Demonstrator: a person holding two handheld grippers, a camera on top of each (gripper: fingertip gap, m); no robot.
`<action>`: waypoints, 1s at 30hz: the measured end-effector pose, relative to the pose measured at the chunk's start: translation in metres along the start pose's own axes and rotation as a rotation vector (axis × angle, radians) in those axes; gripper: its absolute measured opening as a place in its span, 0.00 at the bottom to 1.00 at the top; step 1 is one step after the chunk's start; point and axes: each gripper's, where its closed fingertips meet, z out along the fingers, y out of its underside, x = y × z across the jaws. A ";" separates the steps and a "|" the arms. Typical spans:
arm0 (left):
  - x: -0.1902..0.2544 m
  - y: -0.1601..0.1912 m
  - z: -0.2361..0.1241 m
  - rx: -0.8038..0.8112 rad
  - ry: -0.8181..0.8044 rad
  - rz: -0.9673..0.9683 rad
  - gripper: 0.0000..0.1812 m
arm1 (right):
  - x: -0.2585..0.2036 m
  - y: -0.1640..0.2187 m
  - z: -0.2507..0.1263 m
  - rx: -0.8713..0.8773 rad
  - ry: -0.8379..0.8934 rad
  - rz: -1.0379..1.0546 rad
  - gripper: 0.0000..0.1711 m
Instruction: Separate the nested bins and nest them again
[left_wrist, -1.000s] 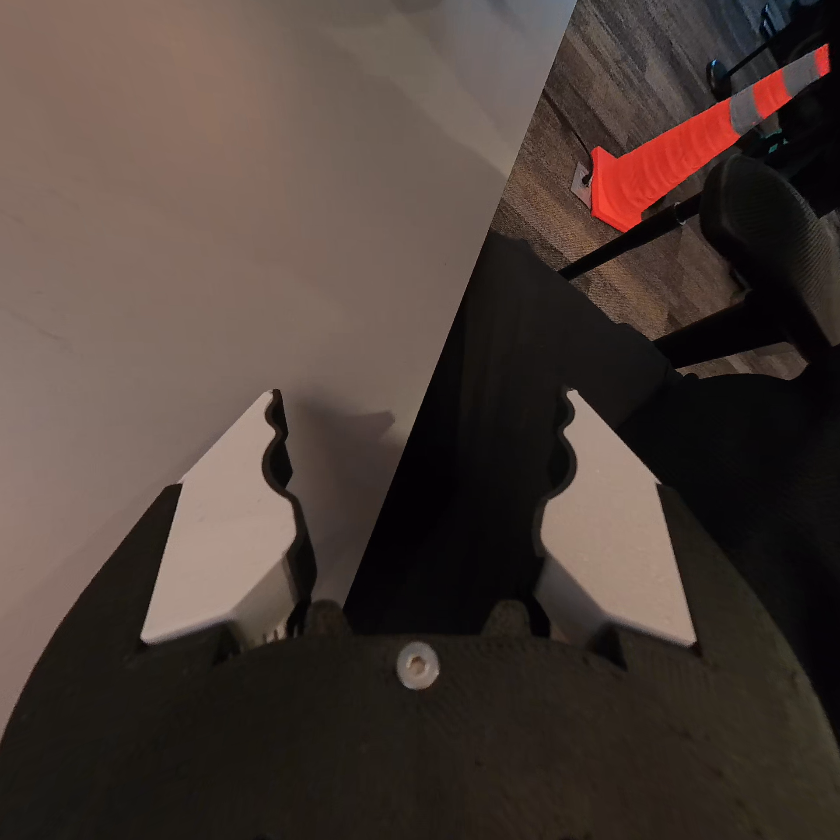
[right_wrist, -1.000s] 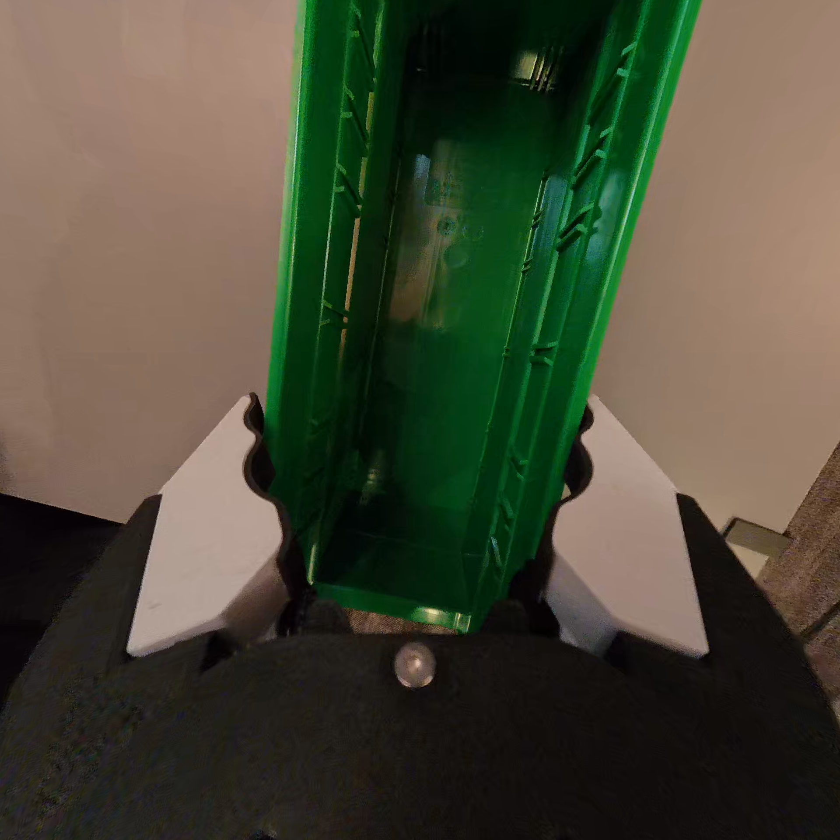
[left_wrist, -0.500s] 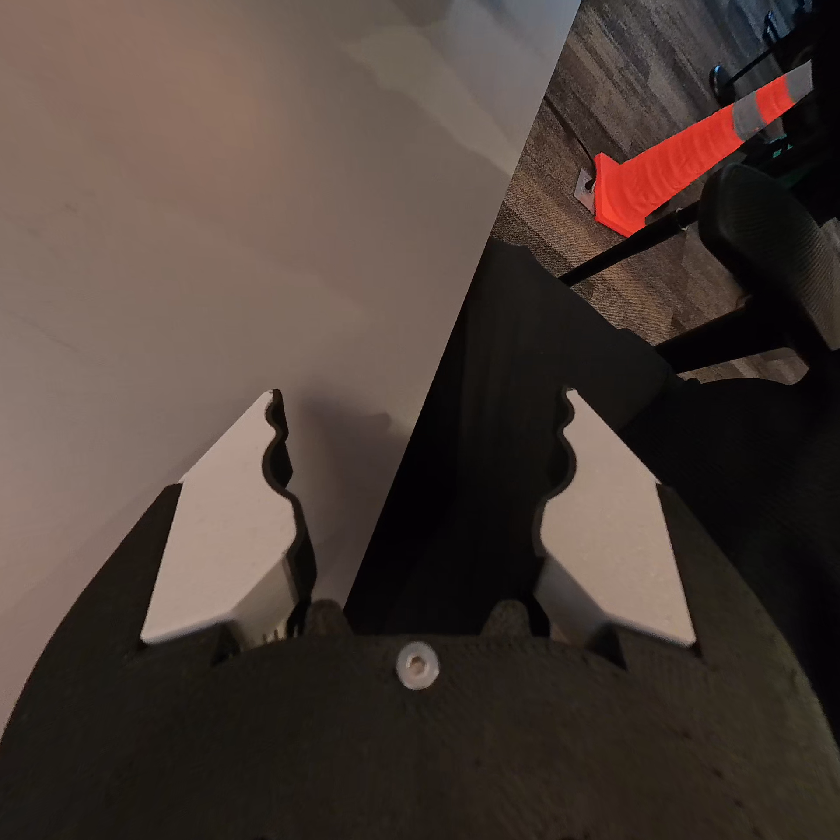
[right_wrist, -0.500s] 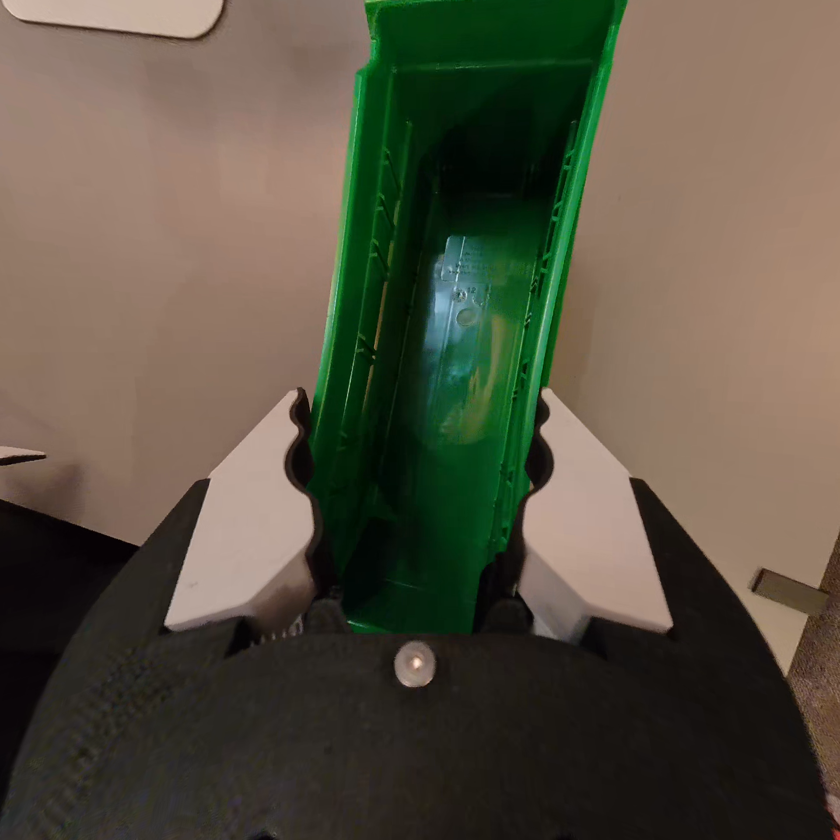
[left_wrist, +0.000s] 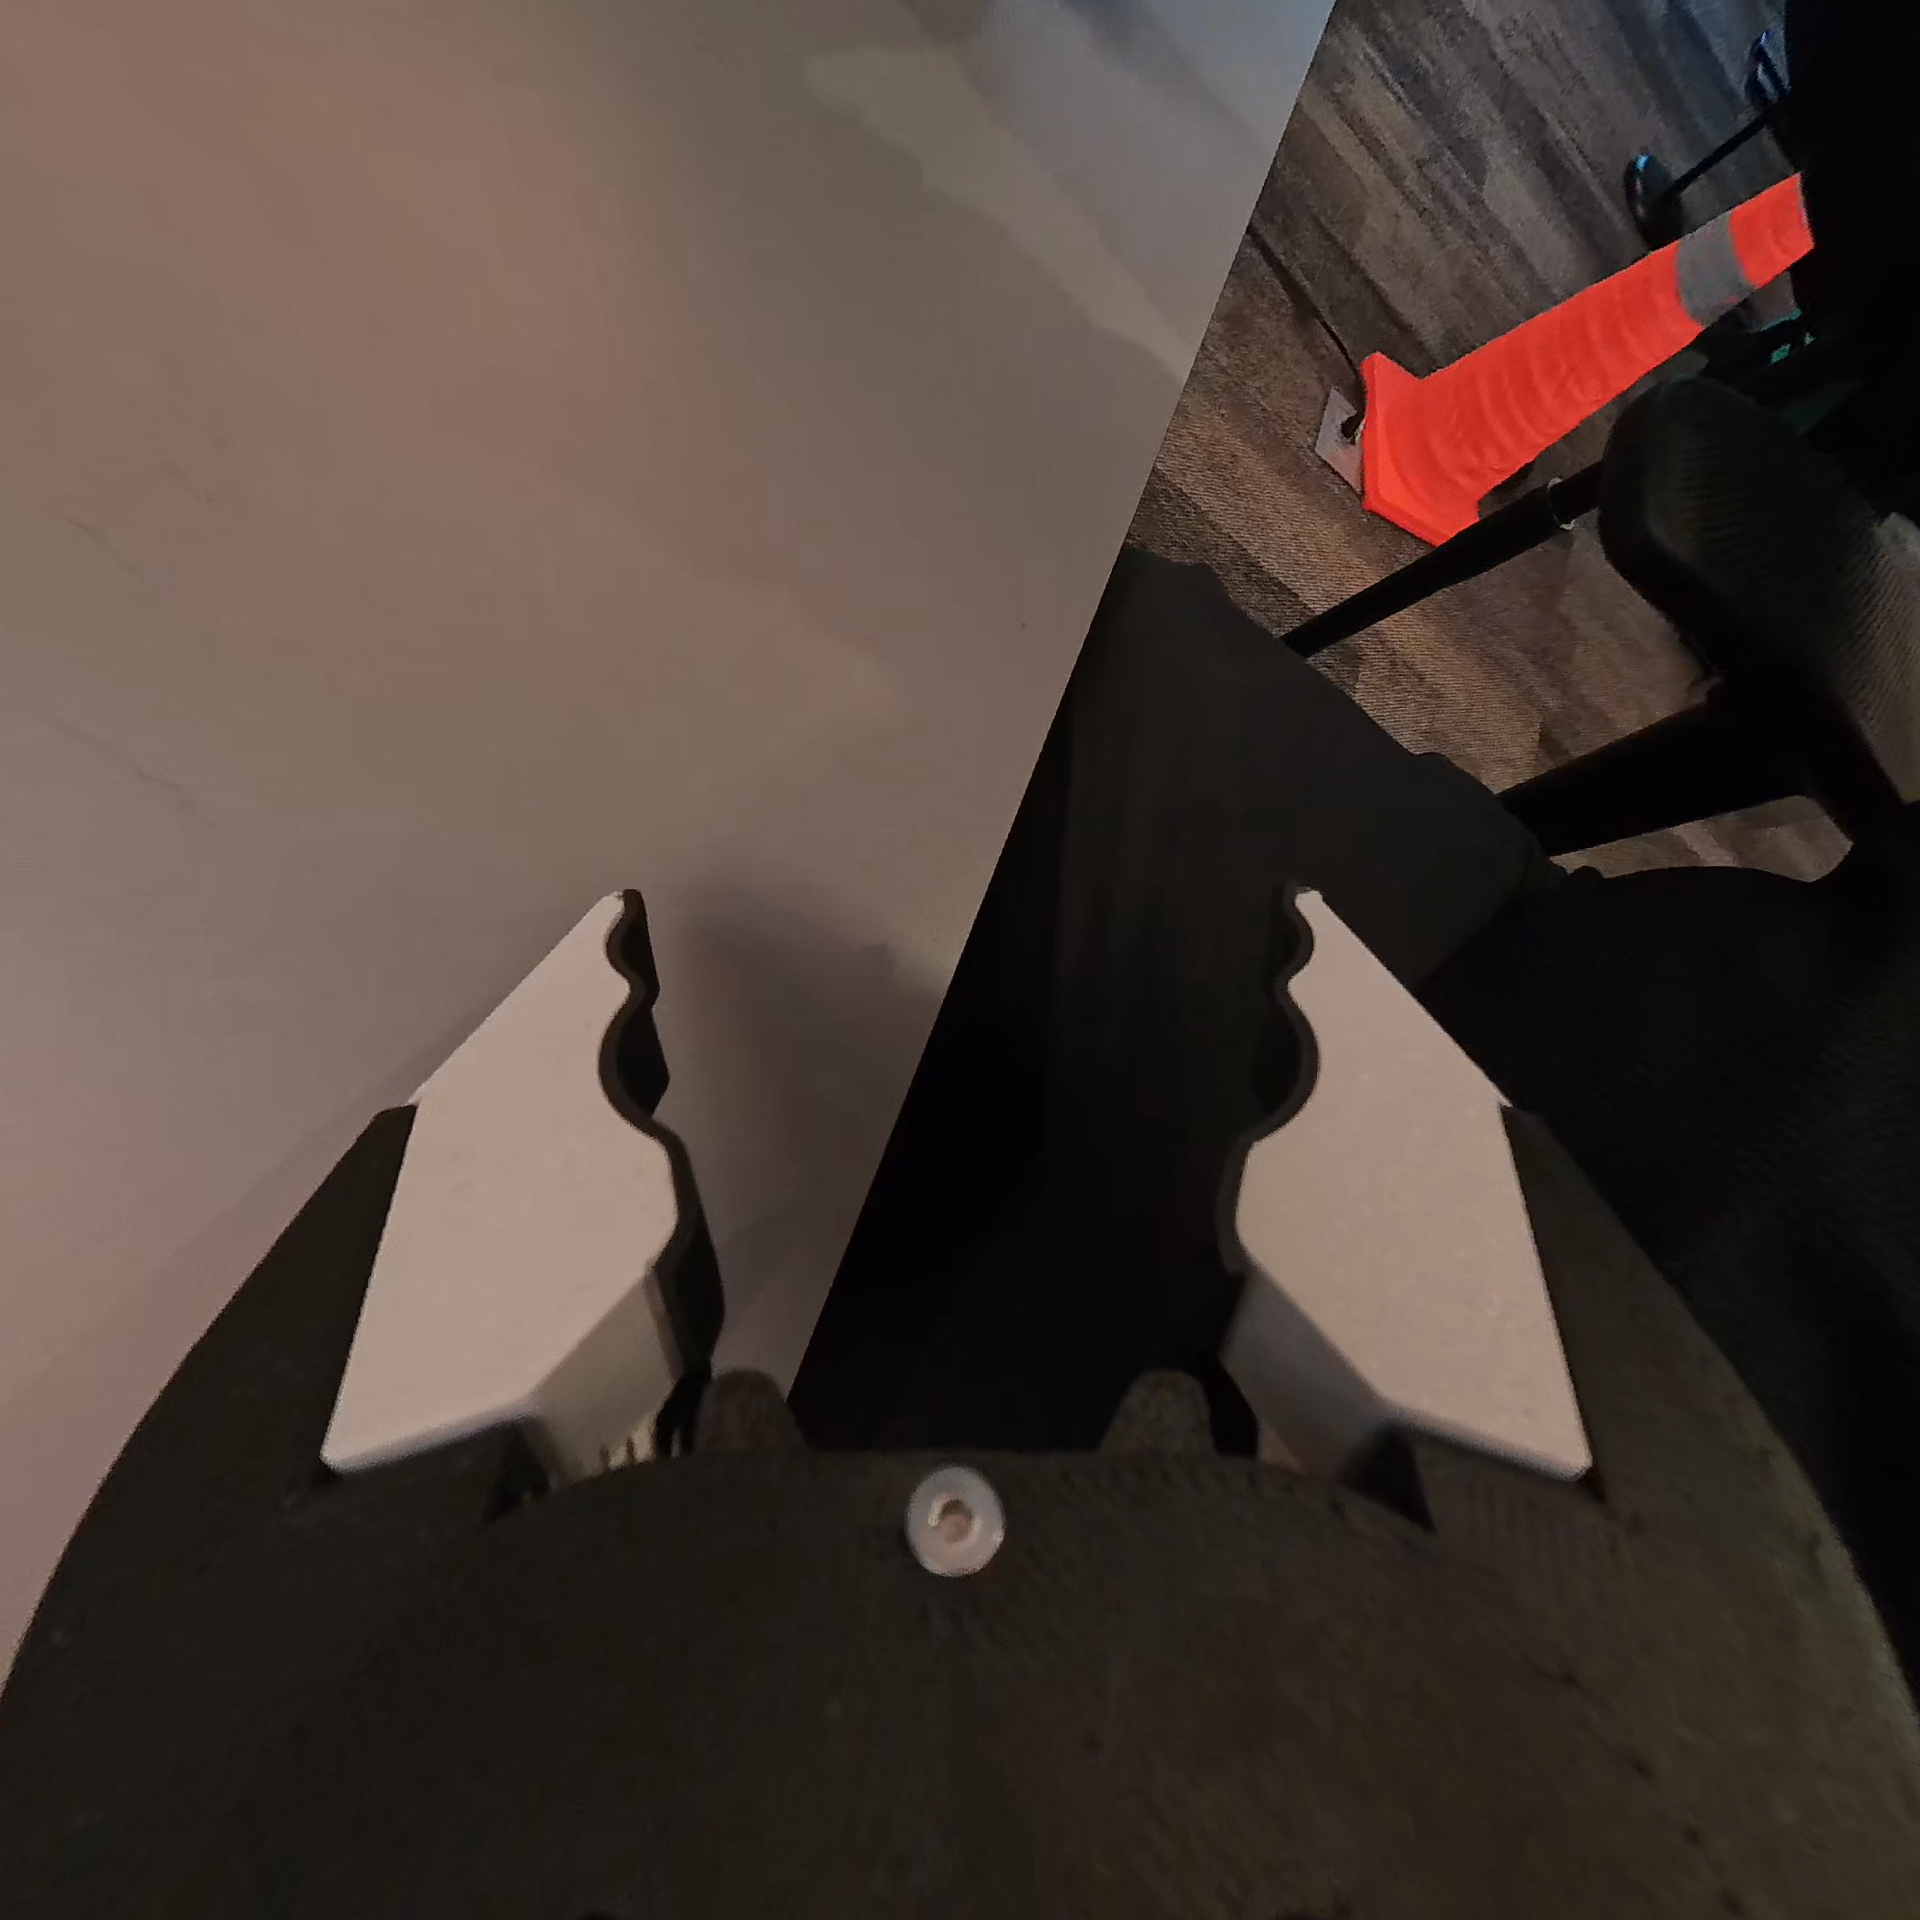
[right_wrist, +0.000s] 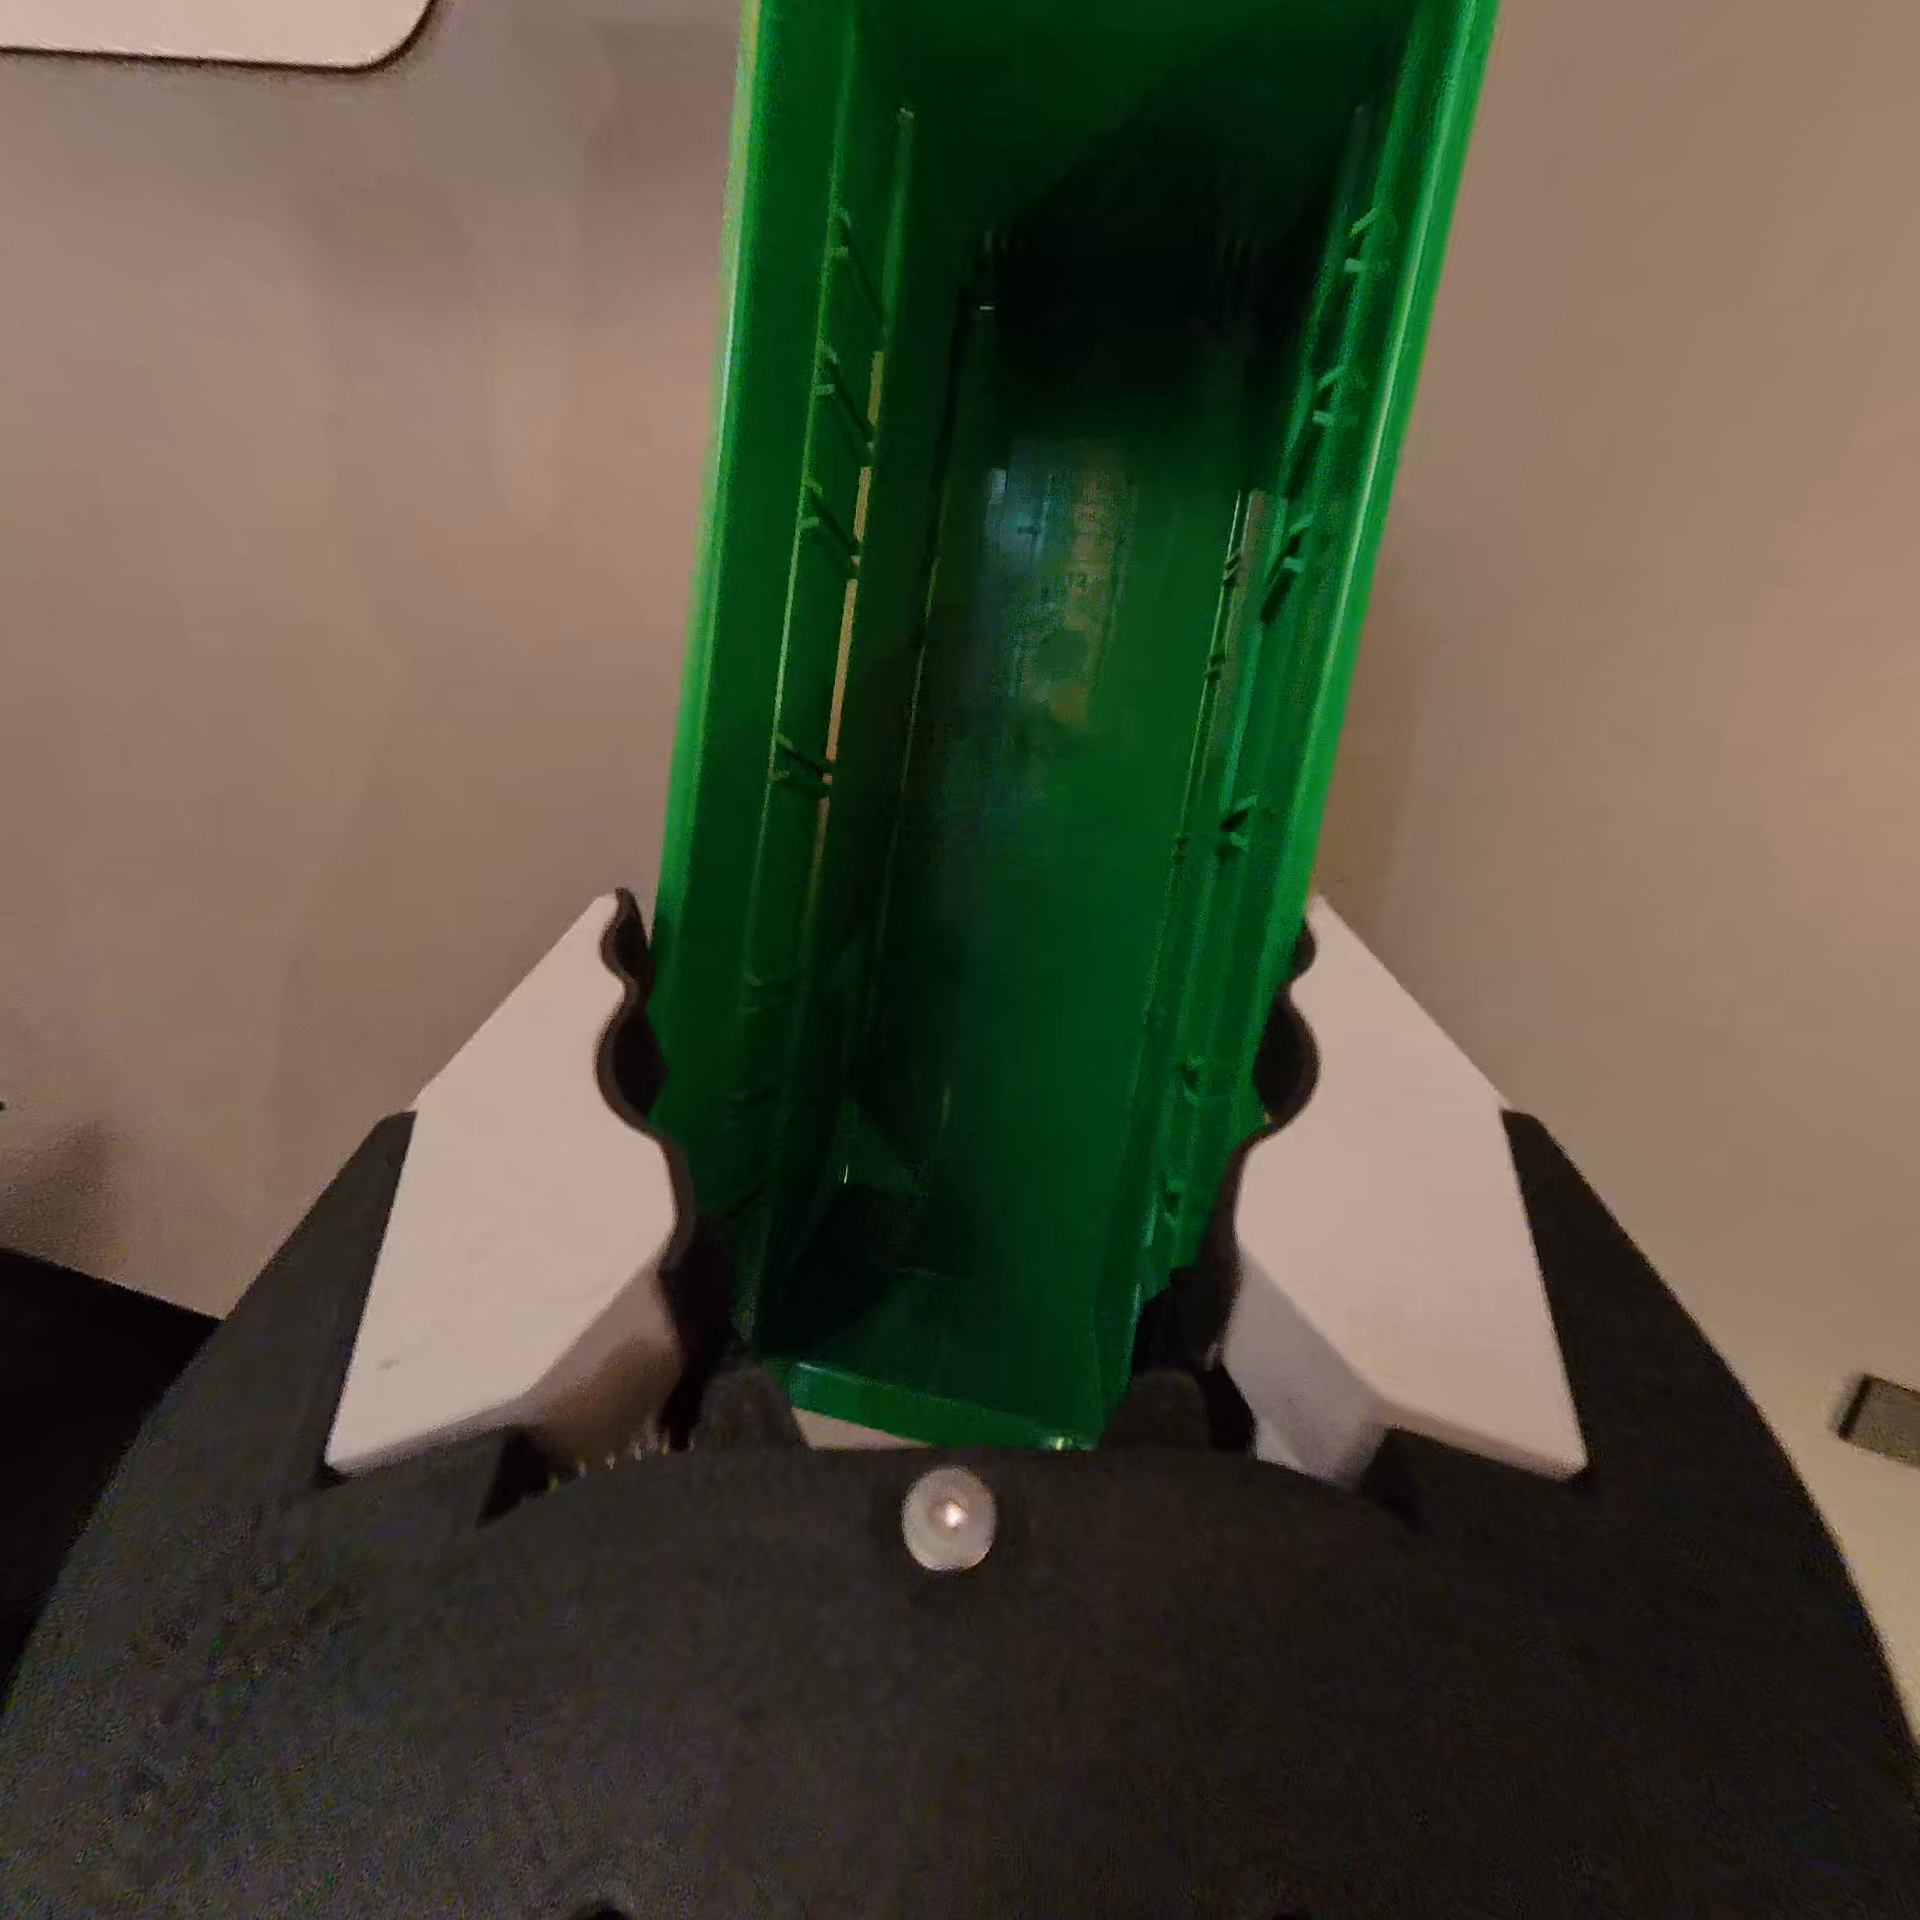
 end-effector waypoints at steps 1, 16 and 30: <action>0.000 -0.001 -0.001 0.005 -0.002 0.000 0.63 | 0.001 0.001 0.001 -0.011 -0.007 0.002 0.67; -0.044 -0.045 -0.105 0.213 -0.226 -0.010 0.67 | 0.004 -0.021 0.001 -0.084 0.080 -0.114 0.69; -0.119 -0.022 -0.216 0.299 -0.527 -0.150 0.68 | 0.010 -0.027 0.013 -0.185 0.079 -0.136 0.72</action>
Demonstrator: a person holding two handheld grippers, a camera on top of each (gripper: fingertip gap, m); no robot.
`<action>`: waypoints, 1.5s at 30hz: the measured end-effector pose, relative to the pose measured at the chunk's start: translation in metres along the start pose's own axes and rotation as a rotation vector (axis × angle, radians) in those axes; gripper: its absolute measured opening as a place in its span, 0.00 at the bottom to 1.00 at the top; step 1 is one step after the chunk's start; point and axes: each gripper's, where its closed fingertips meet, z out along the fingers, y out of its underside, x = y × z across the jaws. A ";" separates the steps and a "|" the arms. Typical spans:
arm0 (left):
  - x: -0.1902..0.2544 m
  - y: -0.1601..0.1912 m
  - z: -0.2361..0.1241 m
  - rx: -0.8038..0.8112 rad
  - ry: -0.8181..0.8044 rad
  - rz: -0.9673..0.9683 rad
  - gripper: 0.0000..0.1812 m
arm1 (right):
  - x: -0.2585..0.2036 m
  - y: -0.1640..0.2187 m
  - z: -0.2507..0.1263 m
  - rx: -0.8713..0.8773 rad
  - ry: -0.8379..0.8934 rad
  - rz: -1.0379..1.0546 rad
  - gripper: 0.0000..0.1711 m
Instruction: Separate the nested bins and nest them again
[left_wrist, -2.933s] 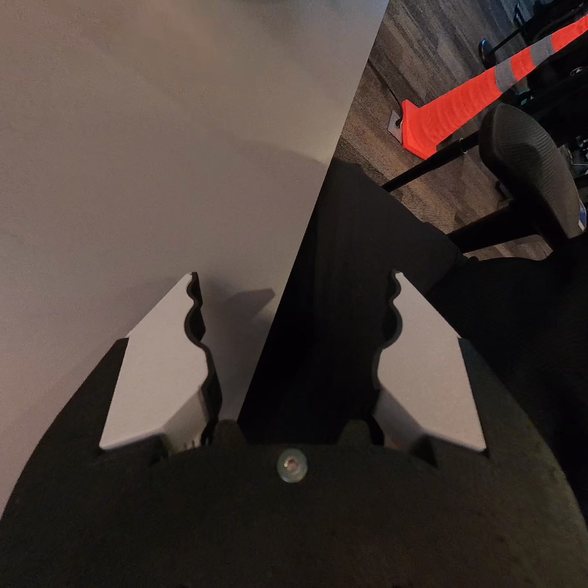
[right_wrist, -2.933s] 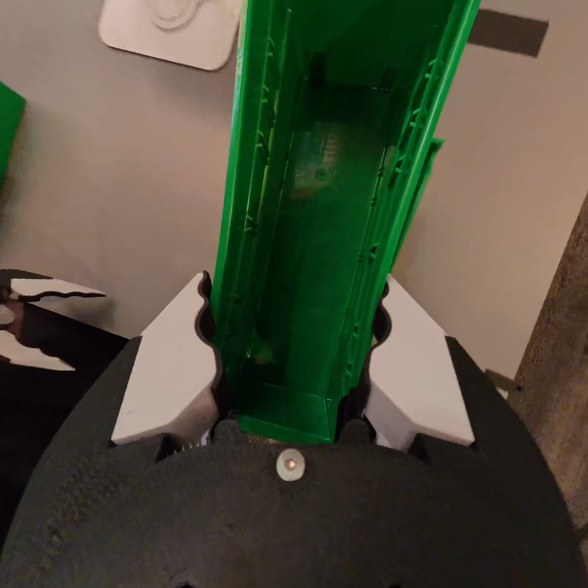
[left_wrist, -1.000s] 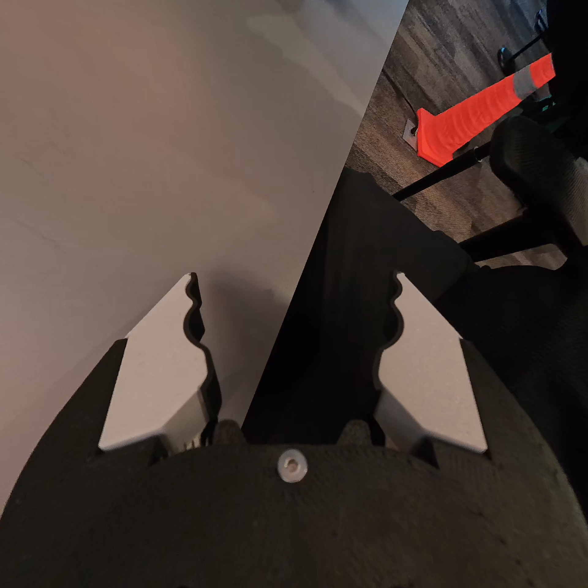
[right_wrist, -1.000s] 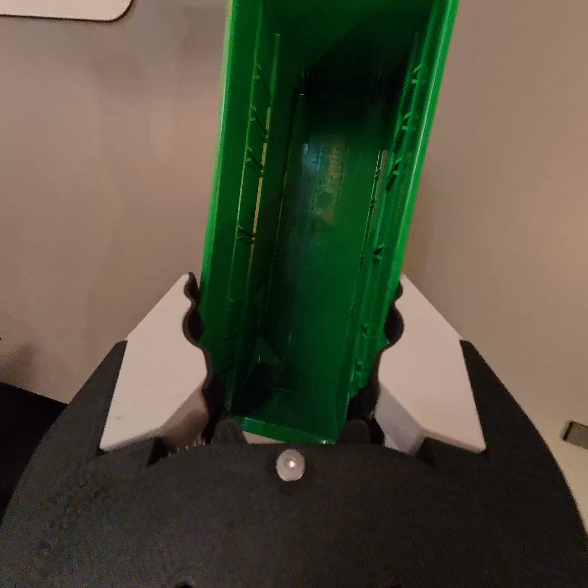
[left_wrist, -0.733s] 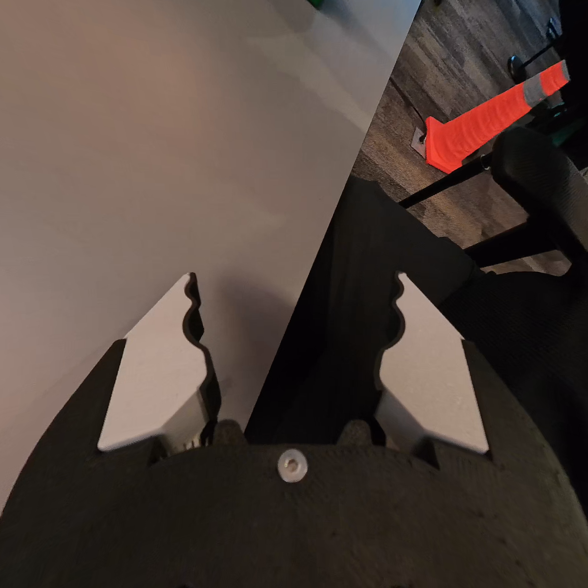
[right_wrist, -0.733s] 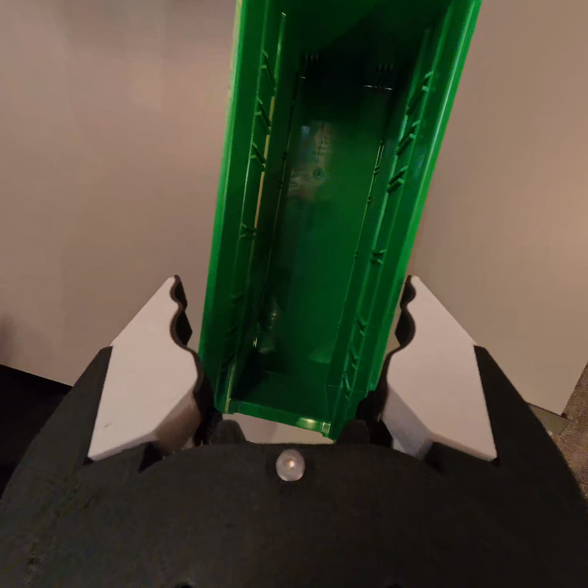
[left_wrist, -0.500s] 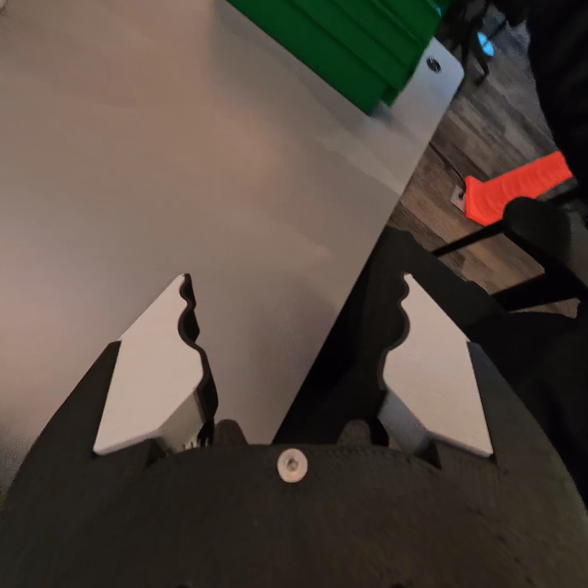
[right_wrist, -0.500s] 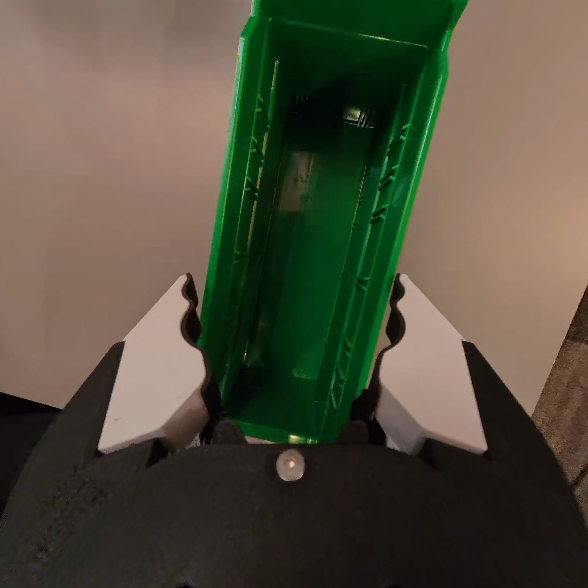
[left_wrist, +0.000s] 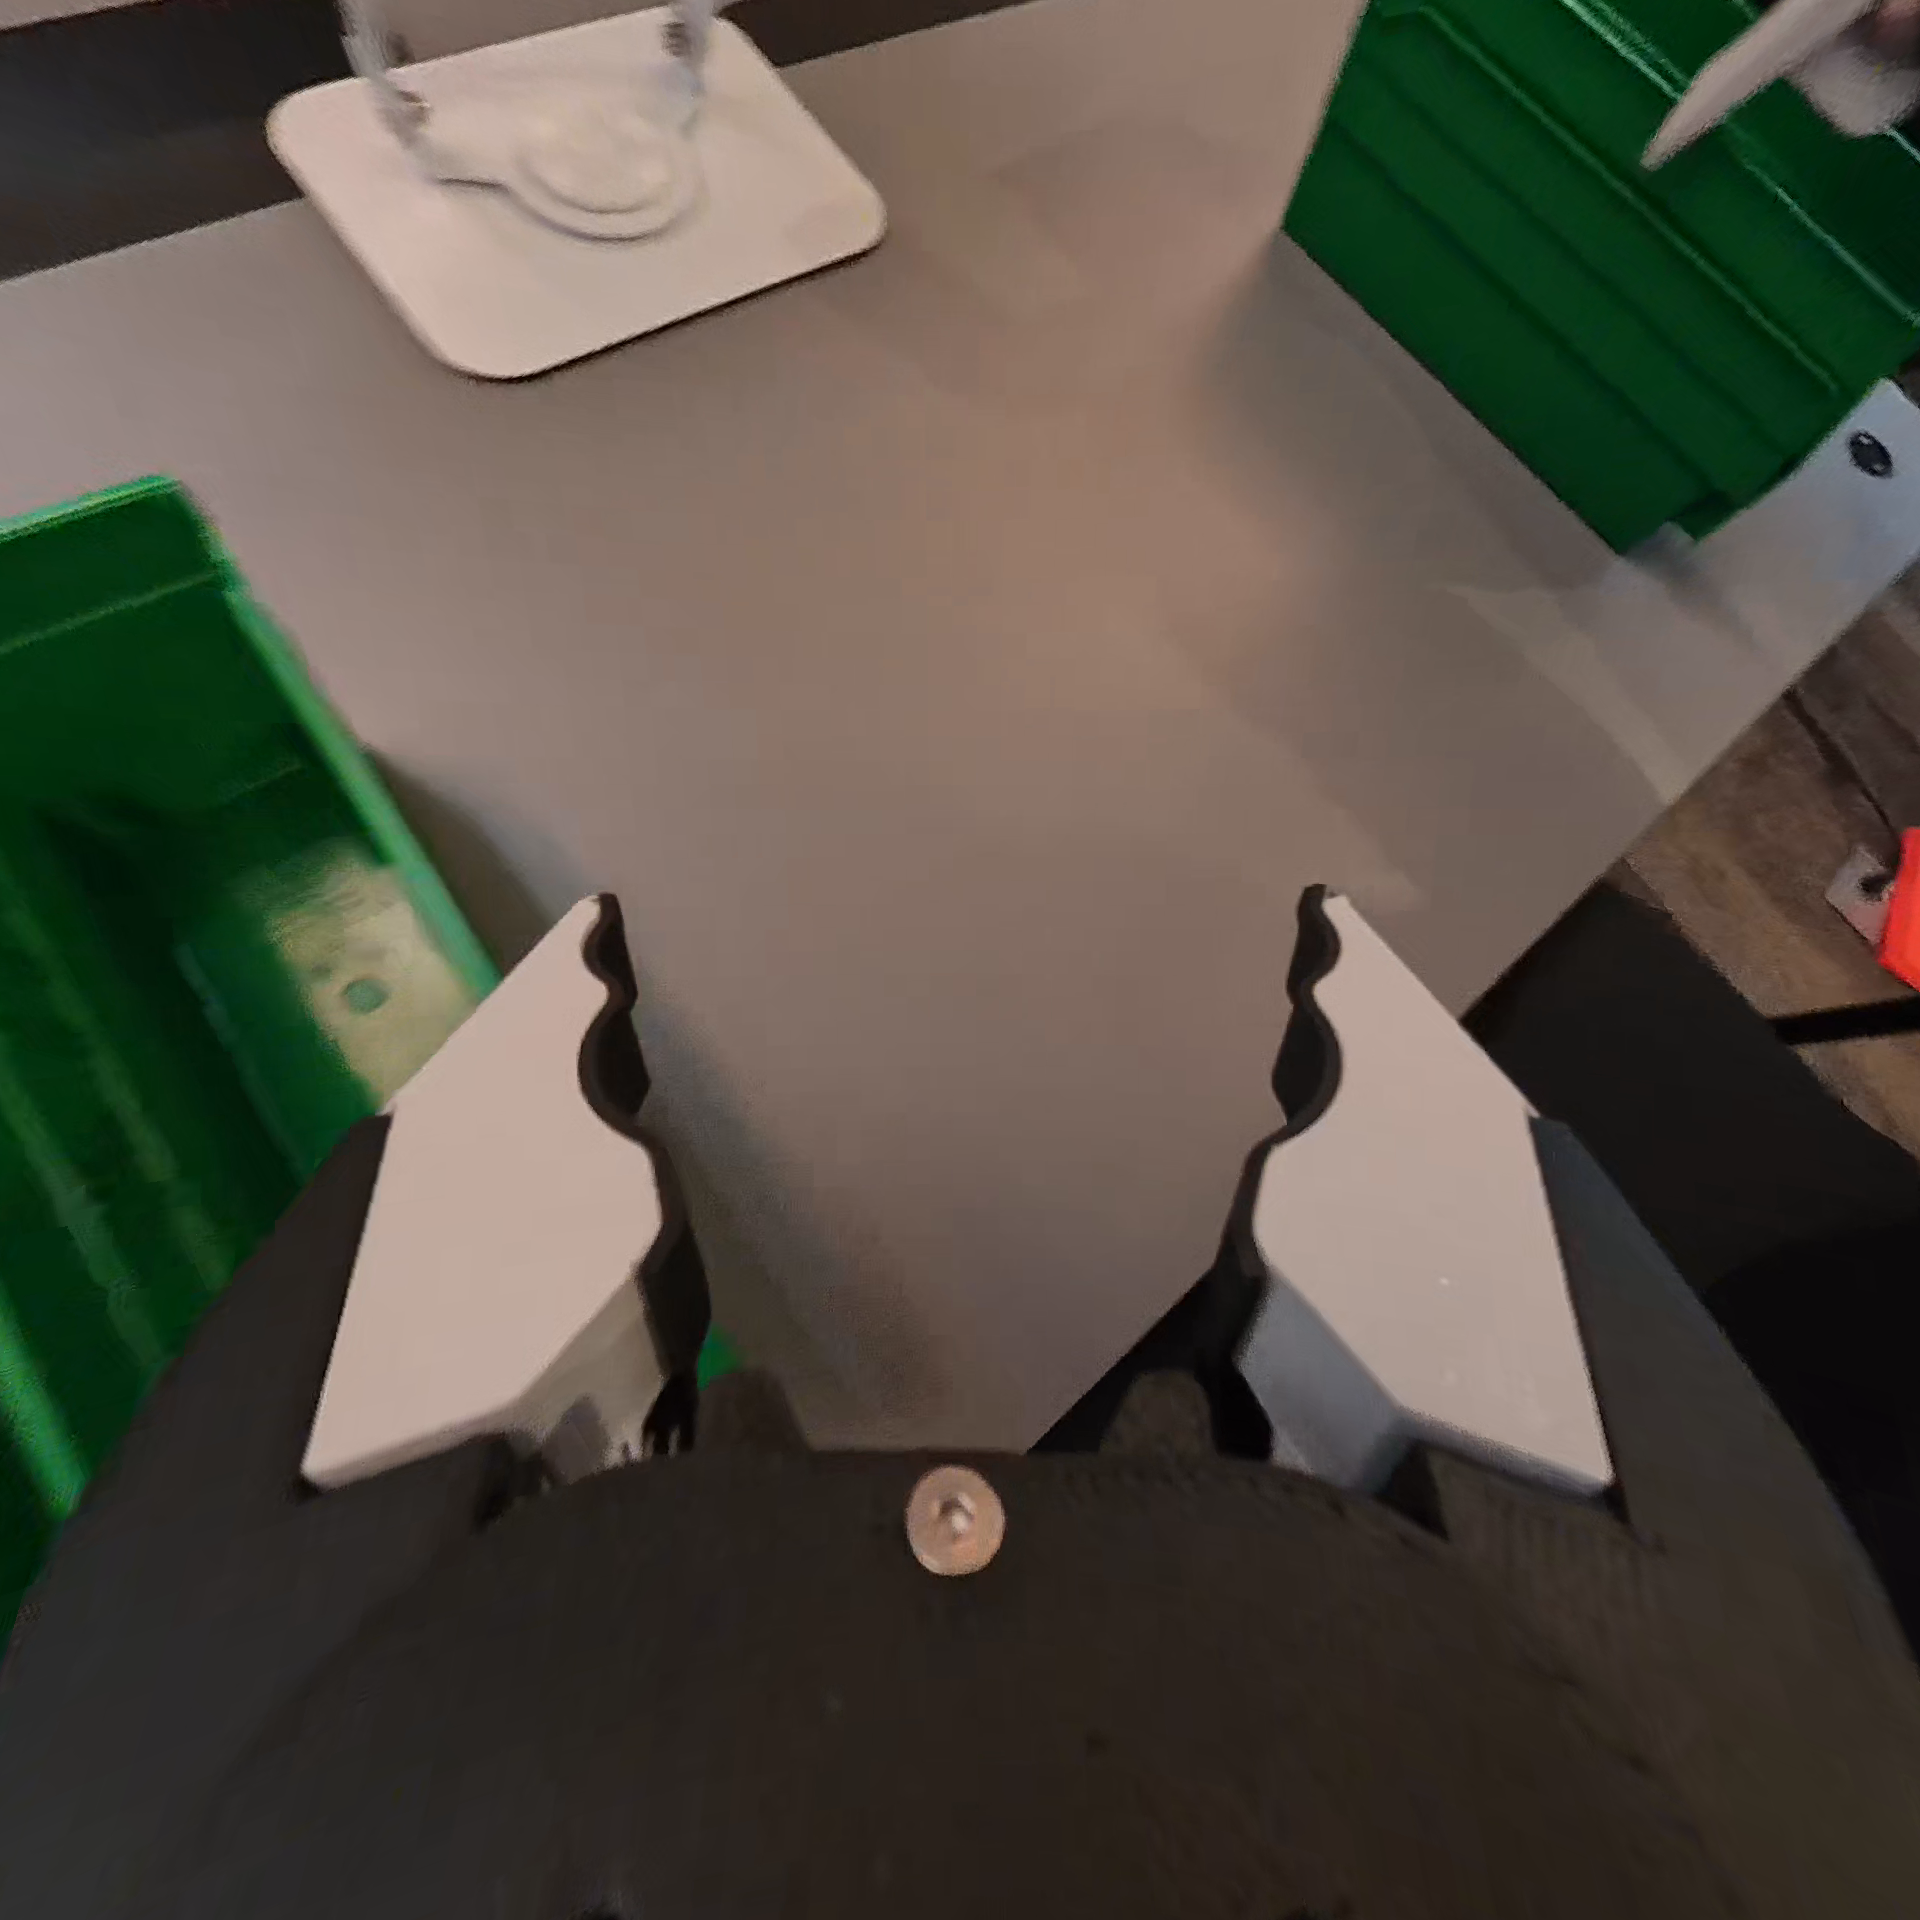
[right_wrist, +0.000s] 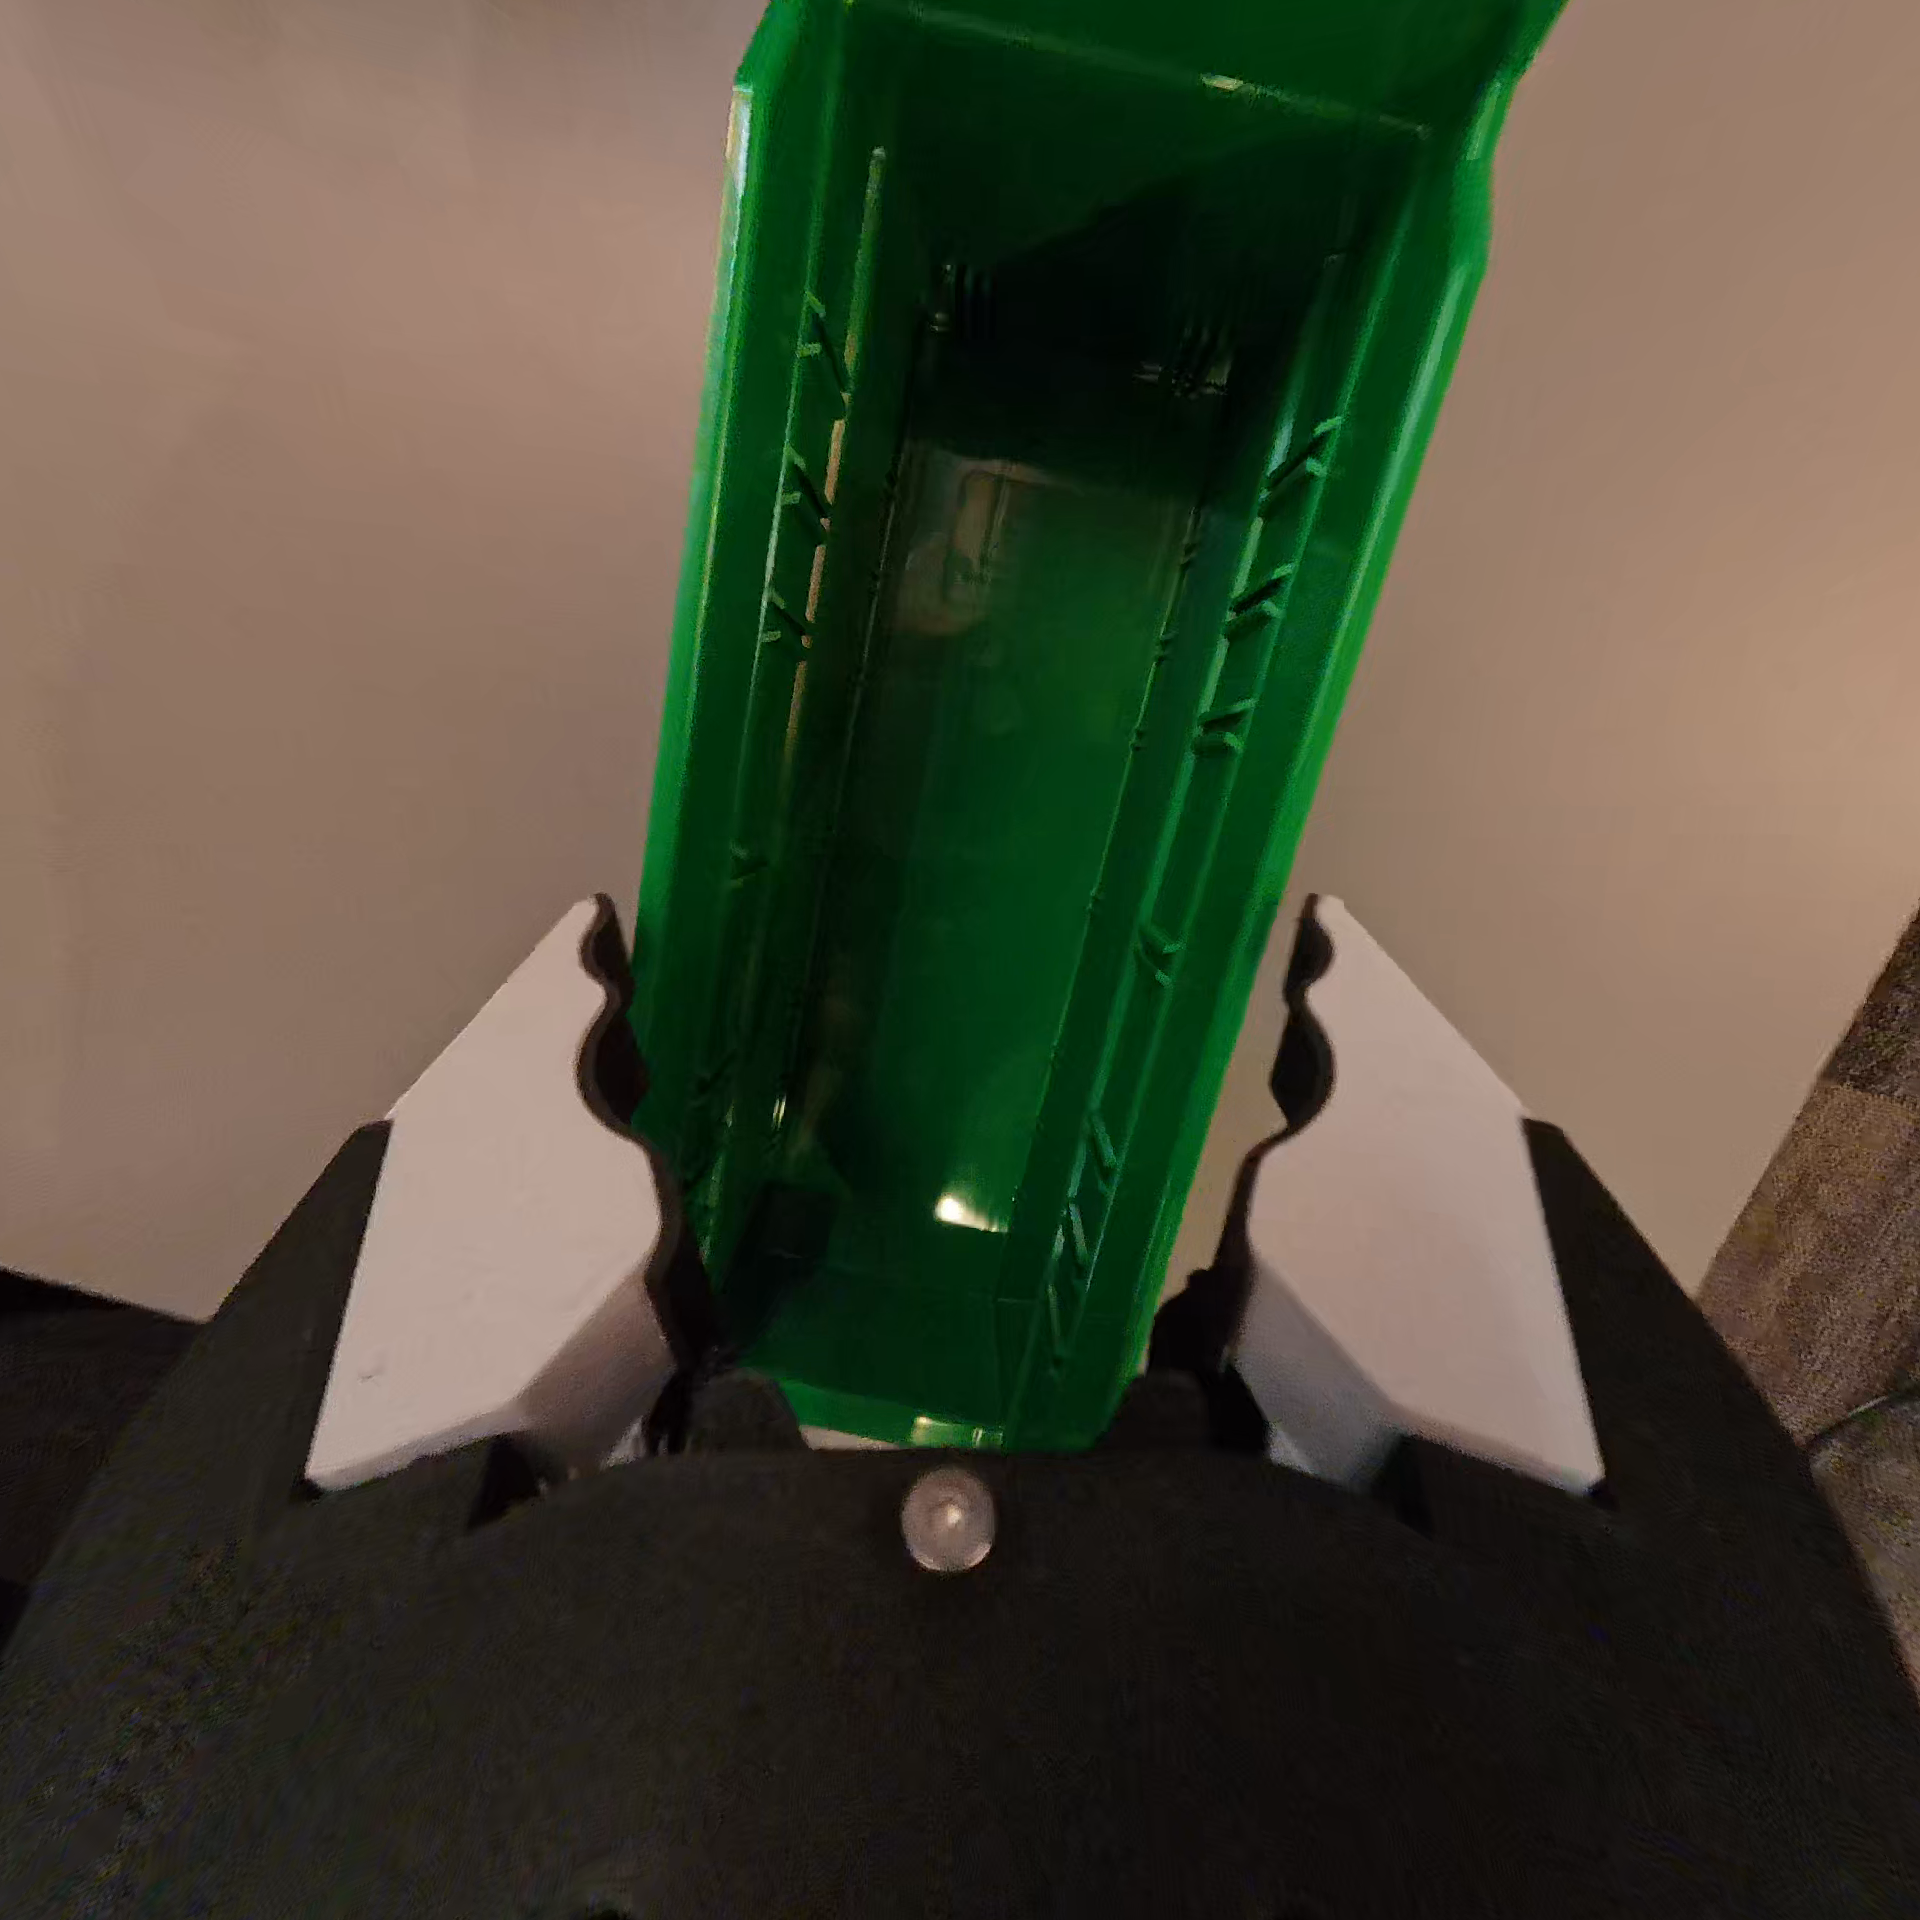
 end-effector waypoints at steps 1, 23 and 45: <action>-0.014 0.004 -0.006 -0.010 -0.038 -0.015 0.67 | 0.002 -0.002 -0.002 0.025 0.012 0.004 0.76; 0.015 0.063 0.056 -0.306 0.182 -0.264 0.61 | -0.101 -0.029 -0.062 0.277 -0.047 -0.212 0.67; -0.025 0.009 0.002 -0.001 0.225 -0.399 0.58 | -0.399 -0.026 -0.014 0.186 -0.470 -0.615 0.87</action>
